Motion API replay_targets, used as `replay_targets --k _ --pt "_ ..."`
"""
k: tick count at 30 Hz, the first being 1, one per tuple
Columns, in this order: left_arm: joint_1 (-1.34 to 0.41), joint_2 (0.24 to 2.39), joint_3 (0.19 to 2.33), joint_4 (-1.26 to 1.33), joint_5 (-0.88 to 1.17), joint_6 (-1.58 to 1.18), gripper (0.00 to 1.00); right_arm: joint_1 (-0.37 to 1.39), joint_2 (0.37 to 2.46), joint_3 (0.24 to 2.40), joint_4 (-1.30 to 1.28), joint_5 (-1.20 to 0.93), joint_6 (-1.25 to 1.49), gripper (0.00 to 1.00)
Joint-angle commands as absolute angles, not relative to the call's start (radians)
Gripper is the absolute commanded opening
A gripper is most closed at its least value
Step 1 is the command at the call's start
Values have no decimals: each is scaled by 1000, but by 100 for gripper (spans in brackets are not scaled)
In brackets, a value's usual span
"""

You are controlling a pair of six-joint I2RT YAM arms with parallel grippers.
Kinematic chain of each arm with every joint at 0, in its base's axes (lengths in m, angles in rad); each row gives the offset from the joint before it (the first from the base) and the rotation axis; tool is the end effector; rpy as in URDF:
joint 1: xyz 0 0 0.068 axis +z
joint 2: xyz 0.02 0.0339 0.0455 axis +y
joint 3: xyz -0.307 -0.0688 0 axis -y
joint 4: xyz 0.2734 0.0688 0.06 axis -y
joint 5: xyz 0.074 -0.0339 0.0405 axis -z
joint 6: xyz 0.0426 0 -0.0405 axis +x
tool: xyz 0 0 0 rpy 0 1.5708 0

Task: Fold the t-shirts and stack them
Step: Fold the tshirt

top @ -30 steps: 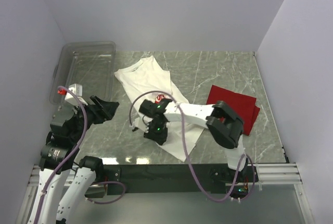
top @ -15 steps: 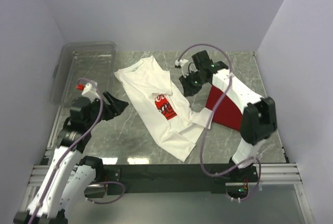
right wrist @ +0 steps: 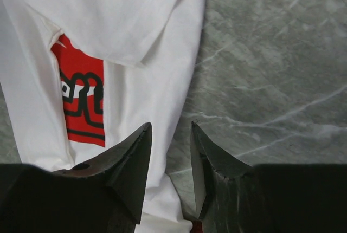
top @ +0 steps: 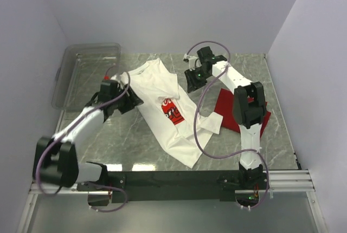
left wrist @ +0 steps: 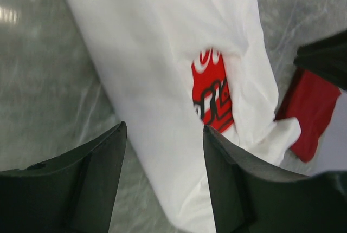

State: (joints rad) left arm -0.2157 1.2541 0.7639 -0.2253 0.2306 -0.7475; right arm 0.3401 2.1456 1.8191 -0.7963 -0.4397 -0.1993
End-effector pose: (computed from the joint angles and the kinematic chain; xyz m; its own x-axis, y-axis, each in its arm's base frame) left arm 0.2724 -0.0697 0.2537 -0.7262 -0.5184 -0.4516 -0.1592 0.7658 -0.6231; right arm 0.4784 0.1885 0.2389 -0.7387 -0.4514 -0.5005 -0.6345 0.7163 0.2903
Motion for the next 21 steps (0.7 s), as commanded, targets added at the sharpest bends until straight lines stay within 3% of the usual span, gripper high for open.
replay_targets --k 1,15,21 --pt "-221 1435 938 -123 189 -698 63 318 2143 1838 -798 -521 -178 42" --pt "-261 2113 1613 -251 189 -669 51 318 2185 1916 -723 -753 -84 36" --pt "-288 2282 1818 -364 118 -695 36 301 2105 1817 -692 -778 -89 36"
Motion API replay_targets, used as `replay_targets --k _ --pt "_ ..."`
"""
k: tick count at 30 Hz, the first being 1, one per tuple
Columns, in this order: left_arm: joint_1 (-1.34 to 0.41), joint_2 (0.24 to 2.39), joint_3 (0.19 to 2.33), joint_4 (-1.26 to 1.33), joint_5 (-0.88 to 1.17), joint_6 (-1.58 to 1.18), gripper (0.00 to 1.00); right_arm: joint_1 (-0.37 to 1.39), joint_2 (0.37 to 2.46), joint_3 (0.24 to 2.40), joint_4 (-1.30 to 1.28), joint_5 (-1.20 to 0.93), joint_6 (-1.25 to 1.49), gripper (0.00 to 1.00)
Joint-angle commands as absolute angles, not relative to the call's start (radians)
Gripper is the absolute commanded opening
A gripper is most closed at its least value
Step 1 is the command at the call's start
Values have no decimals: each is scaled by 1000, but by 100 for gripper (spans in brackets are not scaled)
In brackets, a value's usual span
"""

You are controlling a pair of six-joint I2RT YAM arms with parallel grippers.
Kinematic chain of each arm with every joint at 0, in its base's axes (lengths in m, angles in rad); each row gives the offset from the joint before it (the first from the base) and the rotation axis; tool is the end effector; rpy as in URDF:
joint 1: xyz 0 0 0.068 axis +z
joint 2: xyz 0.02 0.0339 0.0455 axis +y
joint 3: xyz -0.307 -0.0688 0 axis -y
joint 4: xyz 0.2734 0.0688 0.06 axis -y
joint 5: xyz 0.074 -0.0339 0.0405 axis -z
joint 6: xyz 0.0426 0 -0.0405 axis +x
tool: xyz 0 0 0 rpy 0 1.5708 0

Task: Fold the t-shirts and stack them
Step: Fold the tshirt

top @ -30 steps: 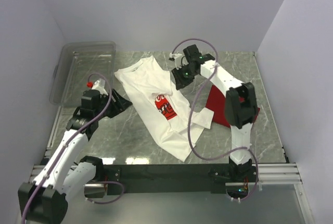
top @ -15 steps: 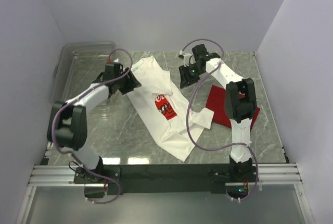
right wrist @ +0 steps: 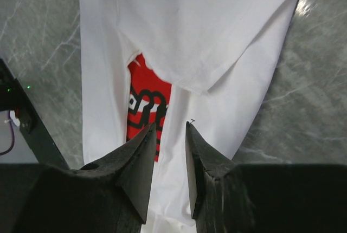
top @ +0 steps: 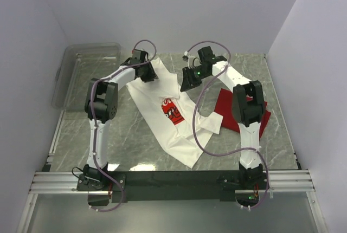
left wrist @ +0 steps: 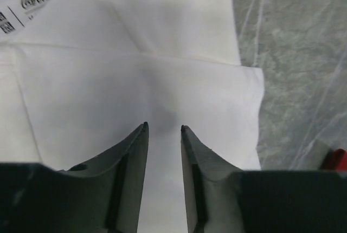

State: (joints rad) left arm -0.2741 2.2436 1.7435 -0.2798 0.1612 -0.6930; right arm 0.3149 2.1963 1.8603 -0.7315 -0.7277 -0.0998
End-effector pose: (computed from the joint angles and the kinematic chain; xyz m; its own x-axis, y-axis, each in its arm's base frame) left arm 0.5397 -0.1588 0.1935 -0.7617 -0.4409 -0.4749 -0.1424 0.8288 -0.5410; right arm 0.4939 0.1907 0.2362 -0.7753 -0.3308 -0.5380 -0.6166 0.5806 0.5317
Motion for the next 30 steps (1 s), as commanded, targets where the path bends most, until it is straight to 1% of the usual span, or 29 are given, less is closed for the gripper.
replay_targets --k 1,2,4,12,16,18,23,26,27,29,30 --pt "-291 2295 1845 -370 109 -699 35 295 2094 1806 -686 -782 -89 35" --pt "-293 2310 1862 -379 103 -703 32 290 2086 1795 -684 -788 -87 35" --pt "-302 2356 1926 -429 89 -704 30 276 2068 1779 -690 -808 -87 35" --pt "-333 2546 2147 -514 129 -732 29 221 1958 1720 -713 -856 -98 35" --pt "-354 2660 2336 -535 175 -767 29 193 1901 1664 -713 -876 -115 35" --pt "-356 2701 2367 -514 216 -807 29 181 1872 1634 -718 -874 -135 35" --pt "-365 2752 2381 -343 330 -932 31 164 1830 1577 -718 -851 -198 35" --pt "-373 2790 2439 -273 393 -1007 33 156 1845 1591 -782 -874 -311 35" --pt "-374 2792 2462 -261 402 -1020 34 155 1851 1598 -843 -873 -345 35" --pt "-370 2763 2461 -244 399 -1031 37 156 1864 1609 -899 -839 -431 35" --pt "-365 2738 2426 -221 394 -1028 38 156 1864 1600 -935 -821 -452 35"
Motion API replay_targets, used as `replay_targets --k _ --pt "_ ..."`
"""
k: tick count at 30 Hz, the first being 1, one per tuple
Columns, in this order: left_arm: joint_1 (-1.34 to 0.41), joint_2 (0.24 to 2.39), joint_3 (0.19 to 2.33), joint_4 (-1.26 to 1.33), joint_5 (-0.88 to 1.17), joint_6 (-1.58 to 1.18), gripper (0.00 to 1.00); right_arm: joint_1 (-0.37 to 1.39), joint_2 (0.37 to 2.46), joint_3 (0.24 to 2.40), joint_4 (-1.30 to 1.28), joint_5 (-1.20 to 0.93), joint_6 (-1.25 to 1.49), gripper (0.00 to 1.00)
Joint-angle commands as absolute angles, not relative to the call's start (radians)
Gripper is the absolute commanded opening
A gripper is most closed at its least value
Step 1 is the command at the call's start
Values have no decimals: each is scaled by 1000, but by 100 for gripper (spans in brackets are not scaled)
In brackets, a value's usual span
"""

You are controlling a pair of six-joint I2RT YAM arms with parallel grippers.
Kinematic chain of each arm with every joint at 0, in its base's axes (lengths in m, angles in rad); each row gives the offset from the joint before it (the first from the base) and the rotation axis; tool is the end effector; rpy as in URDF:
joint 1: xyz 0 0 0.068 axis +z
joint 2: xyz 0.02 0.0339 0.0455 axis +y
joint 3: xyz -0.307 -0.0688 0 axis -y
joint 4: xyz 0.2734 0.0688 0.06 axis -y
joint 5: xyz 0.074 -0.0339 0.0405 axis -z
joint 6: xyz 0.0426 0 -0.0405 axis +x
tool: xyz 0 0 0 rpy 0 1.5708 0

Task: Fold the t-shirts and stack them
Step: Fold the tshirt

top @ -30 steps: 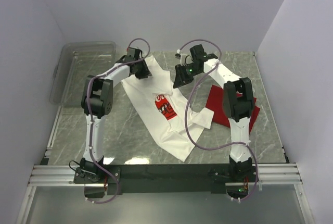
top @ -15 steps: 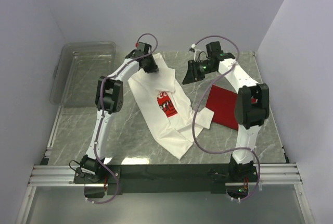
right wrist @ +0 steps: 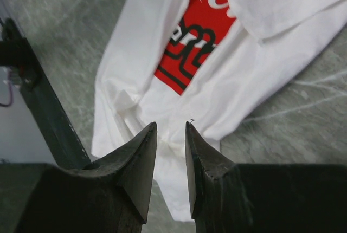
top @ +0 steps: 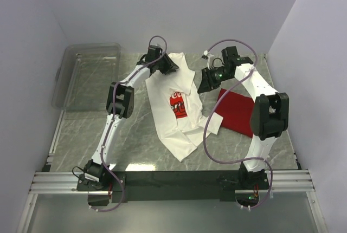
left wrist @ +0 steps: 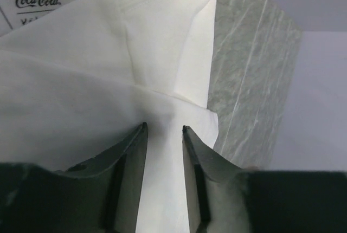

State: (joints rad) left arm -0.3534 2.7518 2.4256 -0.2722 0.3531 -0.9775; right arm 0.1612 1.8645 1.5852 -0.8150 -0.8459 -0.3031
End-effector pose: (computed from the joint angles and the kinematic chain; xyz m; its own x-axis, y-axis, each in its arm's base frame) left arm 0.6295 -0.2479 0.1352 -0.7870 -0.5389 -0.3004 -0.1068 0.5985 -0.7939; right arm 0.4244 0.1013 0.2988 -0.7042 -0.3150 -0.6363 -0.6868 0.5295 0.4980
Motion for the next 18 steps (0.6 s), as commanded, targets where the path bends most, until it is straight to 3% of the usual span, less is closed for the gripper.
replay_targets --k 1,11,18 --pt "-356 2709 2398 -209 378 -1016 40 153 1858 1588 -945 -768 -474 35" --pt "-319 2266 2059 -144 379 -833 46 153 1620 1246 -856 -483 -601 43" --pt "-370 2048 1736 -167 376 -707 47 155 1617 1187 -822 -431 -595 48"
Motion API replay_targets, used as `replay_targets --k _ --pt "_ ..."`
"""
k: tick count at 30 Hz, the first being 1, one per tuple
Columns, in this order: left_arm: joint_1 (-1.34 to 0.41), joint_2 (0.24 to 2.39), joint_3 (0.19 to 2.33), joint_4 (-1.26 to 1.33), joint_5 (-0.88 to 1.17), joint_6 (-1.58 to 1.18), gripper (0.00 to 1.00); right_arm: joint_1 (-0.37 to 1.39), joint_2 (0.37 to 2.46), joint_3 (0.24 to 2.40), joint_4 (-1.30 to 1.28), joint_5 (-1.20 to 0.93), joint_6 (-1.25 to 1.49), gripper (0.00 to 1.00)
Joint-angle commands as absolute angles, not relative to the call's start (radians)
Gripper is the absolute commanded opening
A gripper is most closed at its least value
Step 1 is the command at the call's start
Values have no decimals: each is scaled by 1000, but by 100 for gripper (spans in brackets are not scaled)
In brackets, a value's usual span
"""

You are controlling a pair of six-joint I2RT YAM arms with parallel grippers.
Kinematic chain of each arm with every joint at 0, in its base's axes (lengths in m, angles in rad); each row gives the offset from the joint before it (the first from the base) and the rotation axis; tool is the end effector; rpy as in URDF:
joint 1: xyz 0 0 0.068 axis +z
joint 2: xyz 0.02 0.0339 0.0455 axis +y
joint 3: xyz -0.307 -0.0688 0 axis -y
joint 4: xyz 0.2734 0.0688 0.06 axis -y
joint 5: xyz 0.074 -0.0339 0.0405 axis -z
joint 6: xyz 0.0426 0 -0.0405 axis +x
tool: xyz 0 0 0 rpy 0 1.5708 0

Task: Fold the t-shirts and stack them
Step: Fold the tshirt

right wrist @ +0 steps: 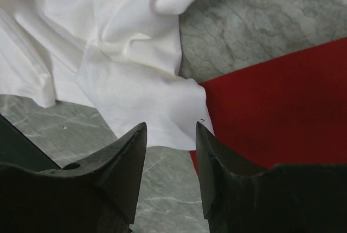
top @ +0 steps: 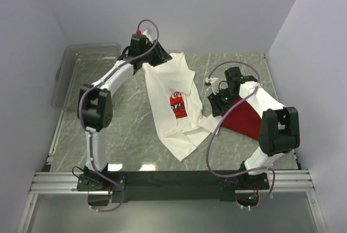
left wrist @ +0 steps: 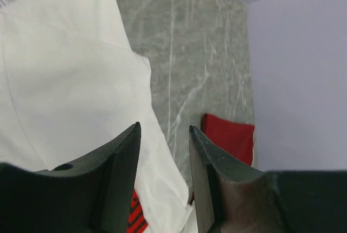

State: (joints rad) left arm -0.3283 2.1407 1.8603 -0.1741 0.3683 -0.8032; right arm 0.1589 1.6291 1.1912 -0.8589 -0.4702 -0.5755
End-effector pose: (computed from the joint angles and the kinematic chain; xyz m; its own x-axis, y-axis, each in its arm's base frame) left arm 0.5319 -0.1974 0.3040 -0.7254 -0.4621 -0.5102 0.1225 0.6427 -0.7563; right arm 0.3339 0.0731 0.2506 -0.6548 -0.5963 -0.4644 -0.7372 0.6393 0.2186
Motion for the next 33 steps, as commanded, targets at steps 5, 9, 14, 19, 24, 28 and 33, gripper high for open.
replay_targets --k 5,9,14,19,24,28,33 --pt "-403 1763 1432 -144 305 -660 47 155 1585 1157 -819 -410 -604 50" --pt "-504 1553 1082 -117 238 -667 48 158 1490 1103 -870 -488 -690 50" --pt "-716 1335 769 -86 114 -756 48 158 1364 1049 -928 -603 -828 50" --pt "-960 1229 655 -26 3 -837 48 156 1301 996 -885 -626 -825 50" --pt "-1110 1282 673 -8 -128 -876 48 160 1305 951 -859 -602 -830 50" --pt "-1175 1408 735 -12 -178 -873 47 158 1267 925 -836 -572 -815 50" --pt "-1213 1537 825 -69 -222 -859 47 158 1232 925 -825 -584 -785 50"
